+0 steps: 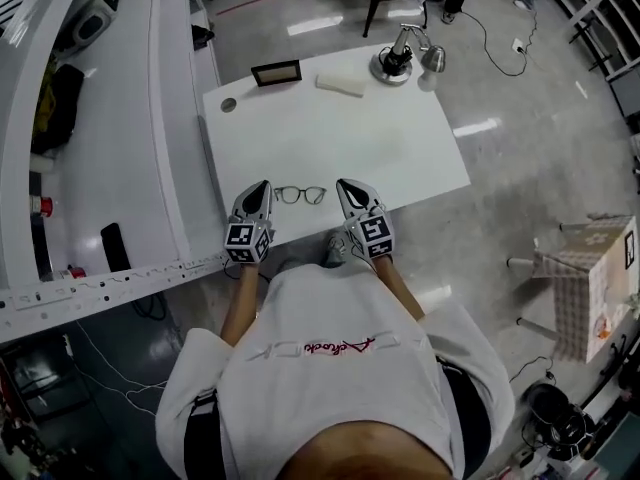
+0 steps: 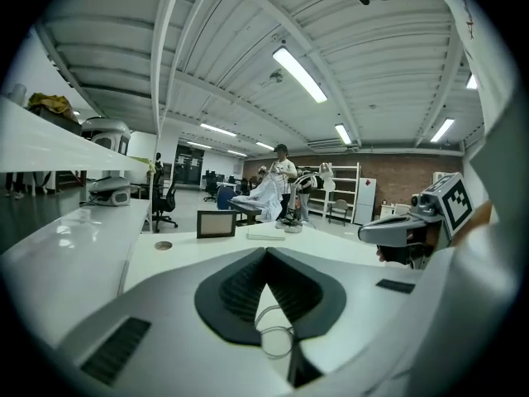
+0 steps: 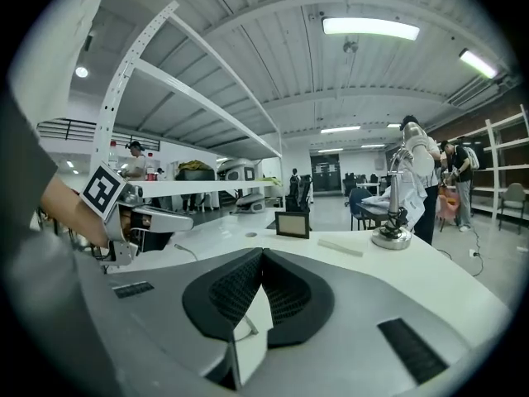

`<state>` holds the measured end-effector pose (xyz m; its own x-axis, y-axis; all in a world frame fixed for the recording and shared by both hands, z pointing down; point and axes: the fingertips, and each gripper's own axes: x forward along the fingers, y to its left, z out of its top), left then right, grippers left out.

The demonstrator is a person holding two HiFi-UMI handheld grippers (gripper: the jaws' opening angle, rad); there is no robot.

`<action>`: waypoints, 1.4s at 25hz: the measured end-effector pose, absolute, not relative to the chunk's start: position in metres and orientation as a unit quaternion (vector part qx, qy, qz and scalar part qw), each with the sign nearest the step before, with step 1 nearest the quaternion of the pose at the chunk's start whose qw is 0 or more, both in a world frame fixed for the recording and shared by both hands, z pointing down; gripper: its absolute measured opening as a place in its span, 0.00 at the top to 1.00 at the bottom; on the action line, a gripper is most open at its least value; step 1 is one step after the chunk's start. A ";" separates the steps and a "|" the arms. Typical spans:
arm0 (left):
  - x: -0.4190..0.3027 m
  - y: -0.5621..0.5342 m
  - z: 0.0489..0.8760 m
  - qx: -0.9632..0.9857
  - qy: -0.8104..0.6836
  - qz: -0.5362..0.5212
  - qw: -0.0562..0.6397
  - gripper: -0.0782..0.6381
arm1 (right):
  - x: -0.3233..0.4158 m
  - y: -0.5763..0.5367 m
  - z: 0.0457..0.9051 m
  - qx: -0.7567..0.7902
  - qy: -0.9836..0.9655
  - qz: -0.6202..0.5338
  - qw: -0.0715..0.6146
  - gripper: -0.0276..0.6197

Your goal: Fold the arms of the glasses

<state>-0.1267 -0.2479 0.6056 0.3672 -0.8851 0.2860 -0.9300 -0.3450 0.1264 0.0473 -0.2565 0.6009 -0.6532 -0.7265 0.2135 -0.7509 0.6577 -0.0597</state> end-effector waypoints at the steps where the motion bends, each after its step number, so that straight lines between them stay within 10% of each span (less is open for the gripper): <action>1: -0.130 -0.246 0.607 0.811 -0.562 0.085 0.138 0.85 | 0.047 -0.255 0.603 0.404 -0.907 0.076 0.087 0.93; 23: -0.156 -0.218 0.689 0.830 -0.490 0.166 0.210 0.85 | 0.051 -0.203 0.678 0.443 -0.865 0.169 0.165 0.93; 35: -0.125 -0.215 0.734 0.848 -0.345 0.401 0.028 0.85 | 0.036 -0.197 0.717 0.316 -0.875 0.010 0.365 0.92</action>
<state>-0.1255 -0.2149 0.7337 0.4407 -0.5634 0.6989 -0.6075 -0.7603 -0.2298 0.0359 -0.1974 0.7173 -0.5331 -0.5468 0.6456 -0.5611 0.7996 0.2139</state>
